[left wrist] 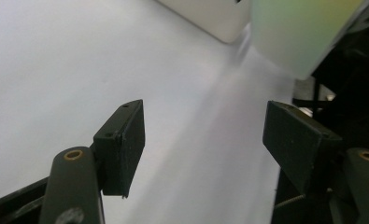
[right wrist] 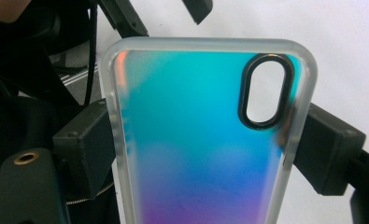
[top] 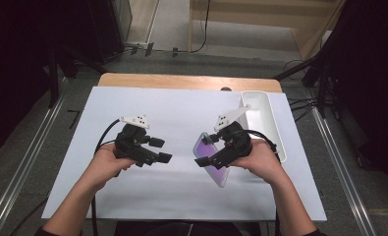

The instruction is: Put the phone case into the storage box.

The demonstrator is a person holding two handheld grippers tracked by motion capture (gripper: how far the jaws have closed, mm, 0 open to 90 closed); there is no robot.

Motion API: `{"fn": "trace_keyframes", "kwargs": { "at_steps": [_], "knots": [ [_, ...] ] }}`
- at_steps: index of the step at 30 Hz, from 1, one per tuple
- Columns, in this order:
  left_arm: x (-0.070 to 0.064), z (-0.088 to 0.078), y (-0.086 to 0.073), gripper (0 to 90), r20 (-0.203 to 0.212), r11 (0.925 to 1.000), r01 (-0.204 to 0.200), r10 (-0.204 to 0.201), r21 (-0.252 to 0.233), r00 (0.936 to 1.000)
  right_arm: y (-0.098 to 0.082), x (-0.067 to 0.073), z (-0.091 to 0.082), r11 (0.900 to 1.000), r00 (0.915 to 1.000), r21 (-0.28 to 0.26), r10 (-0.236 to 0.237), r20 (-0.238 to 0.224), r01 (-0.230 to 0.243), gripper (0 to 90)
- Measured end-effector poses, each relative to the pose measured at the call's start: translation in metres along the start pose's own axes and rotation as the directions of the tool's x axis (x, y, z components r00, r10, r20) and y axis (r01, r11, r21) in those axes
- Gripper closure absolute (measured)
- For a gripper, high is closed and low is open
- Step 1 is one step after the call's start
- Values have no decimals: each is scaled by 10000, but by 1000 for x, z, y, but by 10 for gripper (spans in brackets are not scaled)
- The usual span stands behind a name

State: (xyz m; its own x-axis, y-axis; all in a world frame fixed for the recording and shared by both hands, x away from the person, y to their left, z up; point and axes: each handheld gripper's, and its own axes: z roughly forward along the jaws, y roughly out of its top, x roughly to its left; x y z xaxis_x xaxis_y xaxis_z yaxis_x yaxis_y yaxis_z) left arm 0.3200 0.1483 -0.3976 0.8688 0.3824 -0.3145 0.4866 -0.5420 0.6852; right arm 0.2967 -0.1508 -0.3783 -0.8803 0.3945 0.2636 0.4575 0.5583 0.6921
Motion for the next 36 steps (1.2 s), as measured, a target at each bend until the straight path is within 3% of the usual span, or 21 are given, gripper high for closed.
{"fn": "trace_keyframes", "kwargs": {
  "at_steps": [10,13,21,30,36],
  "knots": [
    [2,3,-16,295,-374,9998,17,-24,-180,9993,0,-4,-12,9992,9982,-202,364,476,-354,151],
    [4,2,-24,295,-428,9991,208,-224,-367,9988,0,-4,-15,9987,9973,-208,468,570,-457,151],
    [6,-2,-38,291,-635,9987,280,-306,-415,9975,0,-5,-24,9973,9938,-181,723,843,-710,151],
    [5,-1,-44,258,-791,9992,255,-280,-323,9965,-1,-8,-39,9930,9832,-379,1162,1409,-1119,151],
    [6,2,-46,258,-973,9989,386,-409,-252,9944,-1,-10,-50,9846,9719,-878,1644,1684,-1513,151]
  ]
}}
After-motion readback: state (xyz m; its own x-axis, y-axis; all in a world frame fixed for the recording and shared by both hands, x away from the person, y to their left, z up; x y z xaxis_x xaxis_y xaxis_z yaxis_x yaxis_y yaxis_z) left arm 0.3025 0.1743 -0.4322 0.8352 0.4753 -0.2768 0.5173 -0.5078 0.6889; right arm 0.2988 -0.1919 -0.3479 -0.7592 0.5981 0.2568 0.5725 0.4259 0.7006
